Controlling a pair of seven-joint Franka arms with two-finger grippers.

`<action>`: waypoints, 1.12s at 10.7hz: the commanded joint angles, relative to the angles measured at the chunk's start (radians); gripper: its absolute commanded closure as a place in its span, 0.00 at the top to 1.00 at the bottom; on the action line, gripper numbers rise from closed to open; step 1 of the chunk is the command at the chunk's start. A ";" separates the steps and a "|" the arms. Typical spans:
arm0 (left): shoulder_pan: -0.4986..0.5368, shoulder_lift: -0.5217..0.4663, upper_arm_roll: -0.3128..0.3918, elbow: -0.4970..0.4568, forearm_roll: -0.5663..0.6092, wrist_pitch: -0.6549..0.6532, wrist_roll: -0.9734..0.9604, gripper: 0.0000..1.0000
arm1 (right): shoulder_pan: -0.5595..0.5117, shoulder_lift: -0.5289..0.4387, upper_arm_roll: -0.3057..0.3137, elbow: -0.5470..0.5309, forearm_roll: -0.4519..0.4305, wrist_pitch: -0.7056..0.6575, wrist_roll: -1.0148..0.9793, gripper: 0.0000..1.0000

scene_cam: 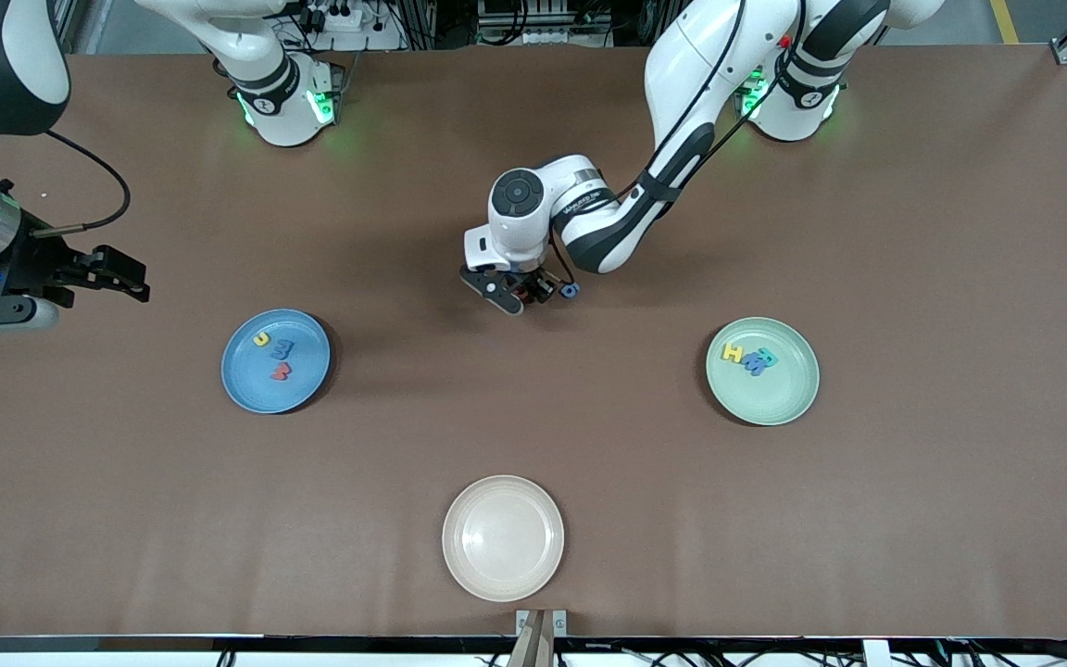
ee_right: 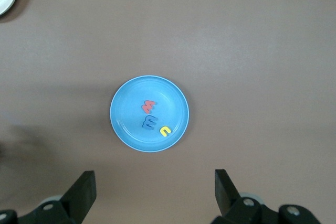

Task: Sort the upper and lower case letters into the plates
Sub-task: 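Close the left gripper on the pink q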

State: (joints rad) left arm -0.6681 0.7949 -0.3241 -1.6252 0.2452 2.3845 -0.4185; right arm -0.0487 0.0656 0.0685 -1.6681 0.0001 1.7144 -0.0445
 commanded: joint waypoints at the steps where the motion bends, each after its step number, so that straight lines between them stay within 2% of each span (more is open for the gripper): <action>1: -0.008 0.020 0.000 0.033 -0.014 -0.007 -0.002 0.54 | 0.009 0.017 0.002 0.030 0.015 -0.018 0.014 1.00; 4: -0.008 0.021 0.000 0.034 -0.010 -0.007 0.001 0.53 | 0.006 0.019 0.001 0.030 0.014 -0.018 0.012 1.00; 6: -0.010 0.021 0.000 0.033 -0.012 -0.007 -0.005 0.35 | 0.007 0.019 0.002 0.030 0.014 -0.018 0.018 1.00; 8: -0.008 0.021 0.000 0.033 -0.017 -0.007 -0.006 0.32 | 0.006 0.019 0.005 0.030 0.012 -0.018 0.012 1.00; 11: -0.008 0.021 0.000 0.033 -0.020 -0.007 -0.006 0.08 | 0.007 0.019 0.007 0.028 0.012 -0.019 0.018 1.00; 12: -0.008 0.021 0.000 0.033 -0.020 -0.007 -0.006 0.07 | 0.006 0.019 0.007 0.028 0.012 -0.019 0.015 1.00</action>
State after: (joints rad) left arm -0.6693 0.8026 -0.3241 -1.6100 0.2451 2.3843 -0.4195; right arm -0.0427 0.0694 0.0719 -1.6674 0.0003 1.7133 -0.0444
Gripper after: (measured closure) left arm 0.639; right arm 0.000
